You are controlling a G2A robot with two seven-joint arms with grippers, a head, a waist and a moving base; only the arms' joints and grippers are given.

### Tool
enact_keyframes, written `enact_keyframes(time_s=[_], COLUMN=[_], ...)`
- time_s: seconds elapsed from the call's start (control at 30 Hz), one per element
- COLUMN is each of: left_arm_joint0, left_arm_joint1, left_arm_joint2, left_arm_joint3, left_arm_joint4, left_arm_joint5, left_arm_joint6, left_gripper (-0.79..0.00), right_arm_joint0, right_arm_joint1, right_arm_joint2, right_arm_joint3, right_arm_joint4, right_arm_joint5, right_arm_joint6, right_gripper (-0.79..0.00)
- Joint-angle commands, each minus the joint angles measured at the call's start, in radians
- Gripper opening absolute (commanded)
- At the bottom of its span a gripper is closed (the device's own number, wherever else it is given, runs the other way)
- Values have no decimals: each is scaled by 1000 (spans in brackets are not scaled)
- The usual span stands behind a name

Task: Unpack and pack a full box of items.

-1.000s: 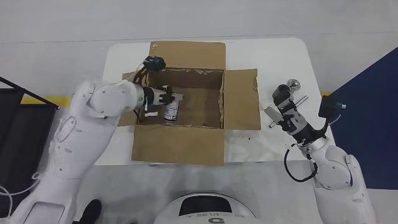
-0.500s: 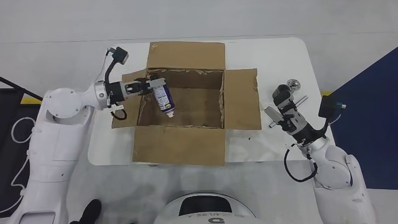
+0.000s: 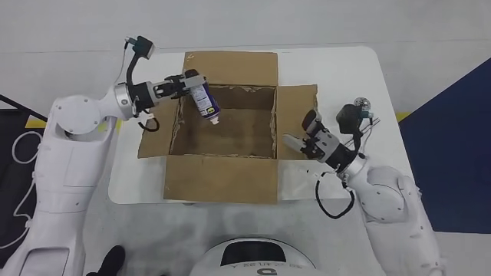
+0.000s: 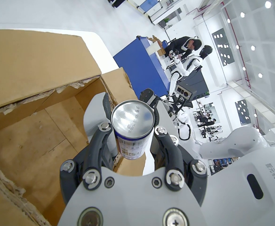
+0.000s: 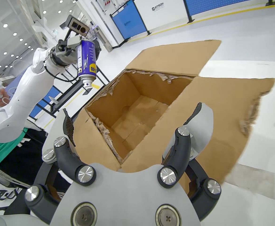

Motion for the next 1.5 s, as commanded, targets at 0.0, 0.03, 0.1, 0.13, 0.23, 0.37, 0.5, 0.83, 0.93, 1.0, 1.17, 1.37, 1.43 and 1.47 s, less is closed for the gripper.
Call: enact_keyframes(time_s=[0.0, 0.03, 0.1, 0.13, 0.23, 0.37, 0.5, 0.83, 0.93, 1.0, 1.17, 1.37, 1.43, 1.47], left_arm_joint0=[-3, -5, -12, -17, -36, -61, -77, -75, -71, -69, -63, -62, -62, -63], left_arm_joint1=[1, 2, 4, 4, 4, 1, 0, -2, 0, 1, 5, 9, 10, 11], left_arm_joint2=[-5, -7, -7, -3, 21, 55, 77, 127, 128, 124, 112, 104, 104, 104], left_arm_joint3=[15, 22, 32, 35, 35, 31, 24, -15, -18, -17, -14, -15, -17, -17], left_arm_joint4=[-22, -29, -30, -26, 0, 12, 33, 80, 71, 62, 40, 20, 18, 17], left_arm_joint5=[-12, -16, -26, -32, -40, -45, -58, -68, -73, -77, -87, -90, -92, -92], left_arm_joint6=[-3, -10, -19, -21, -18, -6, 8, 51, 52, 51, 48, 42, 43, 43], left_gripper=[-785, -785, -785, -785, -785, -785, -785, -785, -785, -785, -785, -785, -785, -785], right_arm_joint0=[-1, -1, 1, 10, 51, 131, 207, 345, 370, 383, 399, 401, 401, 399], right_arm_joint1=[0, 0, 0, 0, -4, -18, -34, -76, -86, -92, -101, -106, -106, -107], right_arm_joint2=[3, 3, 4, -7, -103, -265, -400, -585, -617, -629, -647, -641, -634, -632], right_arm_joint3=[0, 0, 5, -5, -36, -35, -10, 67, 89, 100, 117, 125, 125, 125], right_arm_joint4=[0, 0, -15, -46, -123, -232, -286, -398, -411, -411, -429, -418, -414, -411], right_arm_joint5=[-1, -1, 20, 59, 105, 198, 257, 441, 476, 491, 528, 546, 546, 545], right_arm_joint6=[-2, -2, 2, 6, 33, 31, 18, -132, -156, -169, -194, -208, -208, -206], right_gripper=[0, 0, 0, 0, 0, 0, 0, -22, -77, -172, -434, -505, -606, -696])
